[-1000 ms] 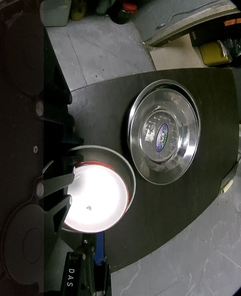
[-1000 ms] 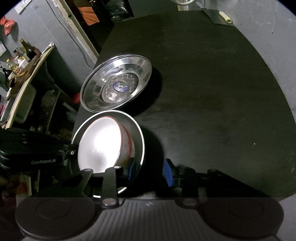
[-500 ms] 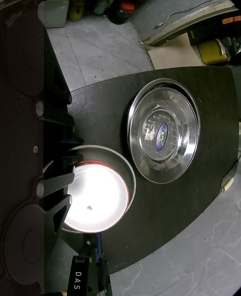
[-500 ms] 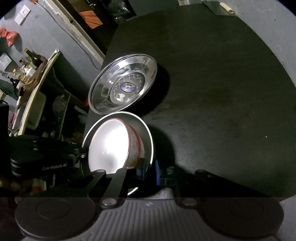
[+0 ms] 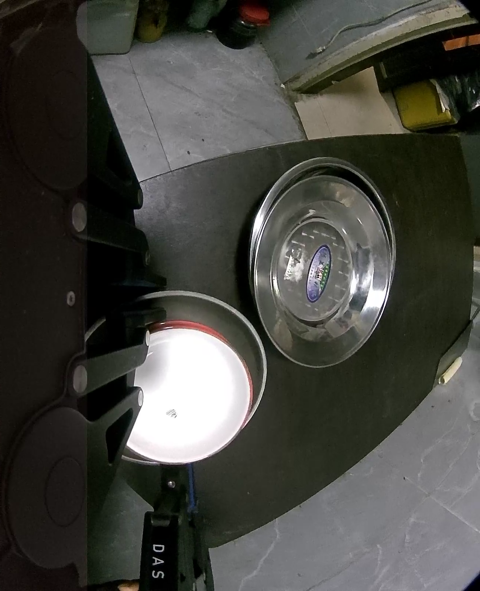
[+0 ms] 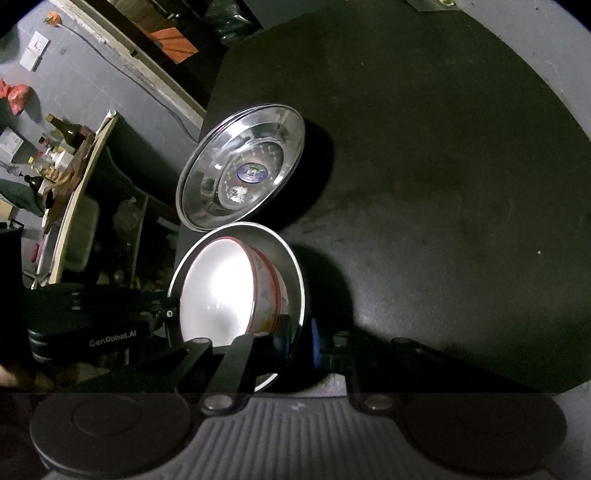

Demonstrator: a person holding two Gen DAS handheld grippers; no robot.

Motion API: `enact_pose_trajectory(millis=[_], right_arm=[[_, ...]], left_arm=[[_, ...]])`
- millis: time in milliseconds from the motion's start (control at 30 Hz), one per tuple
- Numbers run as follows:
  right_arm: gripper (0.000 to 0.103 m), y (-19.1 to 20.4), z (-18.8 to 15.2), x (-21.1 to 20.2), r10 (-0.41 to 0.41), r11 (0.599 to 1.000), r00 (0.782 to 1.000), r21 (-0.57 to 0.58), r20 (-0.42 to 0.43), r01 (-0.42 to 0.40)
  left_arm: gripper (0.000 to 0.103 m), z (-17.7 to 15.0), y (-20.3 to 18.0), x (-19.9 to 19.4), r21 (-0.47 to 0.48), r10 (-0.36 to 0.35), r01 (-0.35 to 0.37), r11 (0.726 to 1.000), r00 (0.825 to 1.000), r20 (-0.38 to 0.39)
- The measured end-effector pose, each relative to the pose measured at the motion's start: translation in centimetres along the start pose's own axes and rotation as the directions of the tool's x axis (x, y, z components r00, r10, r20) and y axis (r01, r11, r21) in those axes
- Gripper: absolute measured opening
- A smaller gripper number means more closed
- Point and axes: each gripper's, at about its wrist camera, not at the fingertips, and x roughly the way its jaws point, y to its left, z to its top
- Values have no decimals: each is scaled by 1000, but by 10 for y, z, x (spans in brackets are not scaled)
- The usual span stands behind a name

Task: Organize plates and bowls
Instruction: 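Lift the steel bowl with nested white bowls toward the plate stack, then carry the steel bowl over the center of the steel plate stack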

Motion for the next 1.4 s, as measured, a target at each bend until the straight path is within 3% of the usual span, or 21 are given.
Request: enact_pose_trajectory(millis=[900,1400], right_arm=[[12,-5,-2,-14,27,998,999,60,46,-30],[12,-1,16,-25,46,997,995,54,87,-51]], left_arm=[[10,4,2,-6,-26,-42,43,999,999,34],[9,20,8,-15,-87,-51,58,995,996,78]])
